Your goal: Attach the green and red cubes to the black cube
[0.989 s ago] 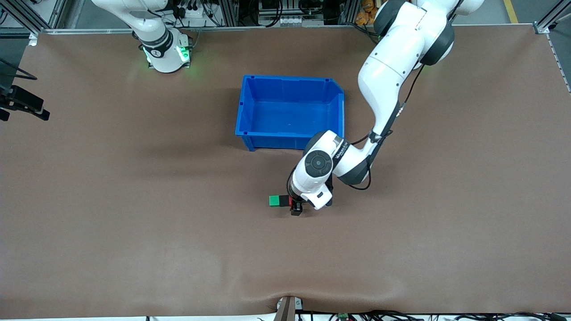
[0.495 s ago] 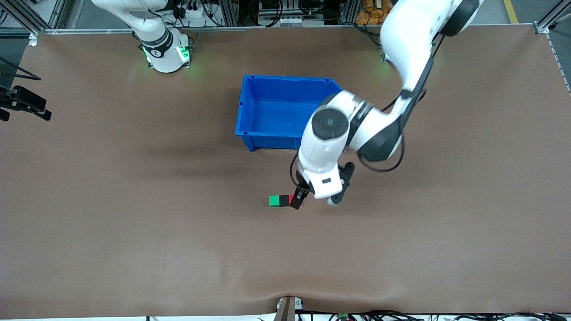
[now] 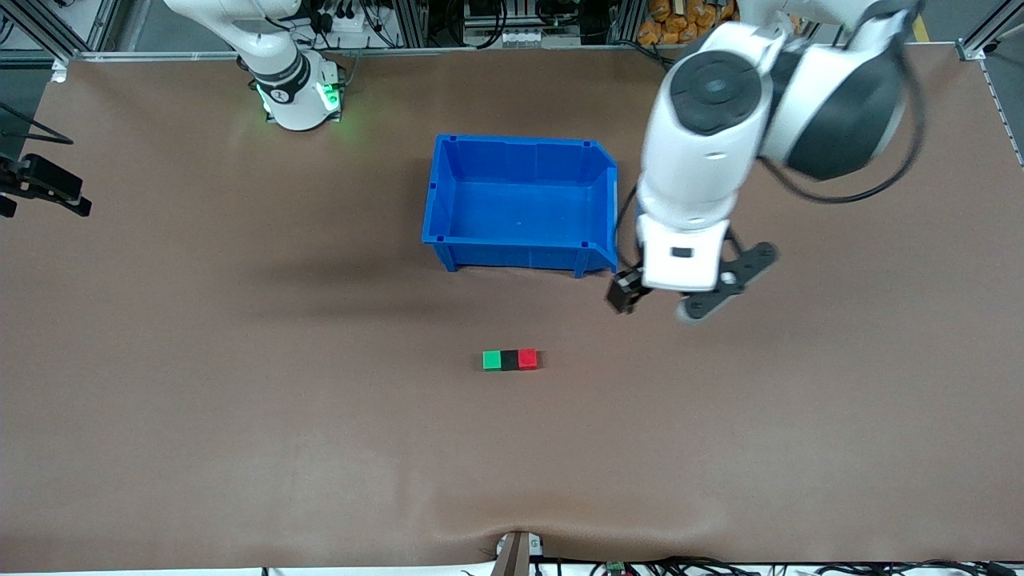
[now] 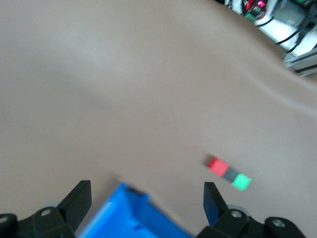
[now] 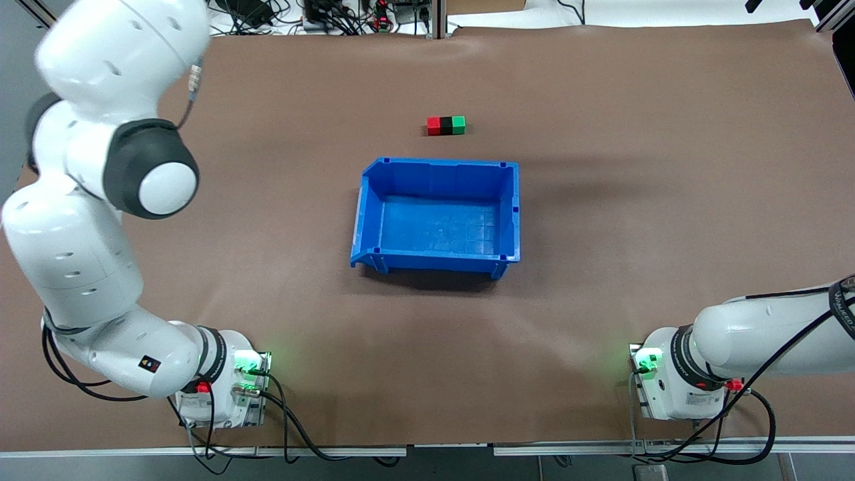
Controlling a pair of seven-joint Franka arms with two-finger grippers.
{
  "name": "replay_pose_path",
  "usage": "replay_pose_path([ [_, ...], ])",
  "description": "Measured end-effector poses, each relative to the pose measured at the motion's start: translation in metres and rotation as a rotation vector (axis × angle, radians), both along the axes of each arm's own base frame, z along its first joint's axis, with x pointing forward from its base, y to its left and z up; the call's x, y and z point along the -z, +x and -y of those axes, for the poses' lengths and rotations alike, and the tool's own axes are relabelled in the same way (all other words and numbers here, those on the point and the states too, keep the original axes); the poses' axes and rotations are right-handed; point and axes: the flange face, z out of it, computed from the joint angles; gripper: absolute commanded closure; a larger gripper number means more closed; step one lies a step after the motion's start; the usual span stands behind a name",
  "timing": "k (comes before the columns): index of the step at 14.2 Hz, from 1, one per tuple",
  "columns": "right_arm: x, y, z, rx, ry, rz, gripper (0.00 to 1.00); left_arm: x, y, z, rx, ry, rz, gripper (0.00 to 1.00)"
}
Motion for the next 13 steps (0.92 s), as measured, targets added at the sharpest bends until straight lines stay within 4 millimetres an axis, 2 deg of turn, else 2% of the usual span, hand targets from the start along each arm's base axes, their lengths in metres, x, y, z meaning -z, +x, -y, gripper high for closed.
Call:
replay_pose_path([
  [5,0.000,0.000,0.001,0.002,0.000,0.000,0.00,-0.064,0.000,-0.104,0.138,0.031,-0.036,0.00],
  [8,0.000,0.000,0.001,0.003,0.000,0.000,0.00,-0.088,0.001,-0.155,0.206,-0.017,-0.041,0.00],
  [11,0.000,0.000,0.001,0.003,0.000,-0.001,0.00,-0.095,0.000,-0.186,0.272,-0.026,-0.050,0.00],
  [13,0.001,0.000,0.001,0.003,0.000,-0.001,0.00,-0.099,-0.013,-0.203,0.319,-0.019,-0.049,0.00],
])
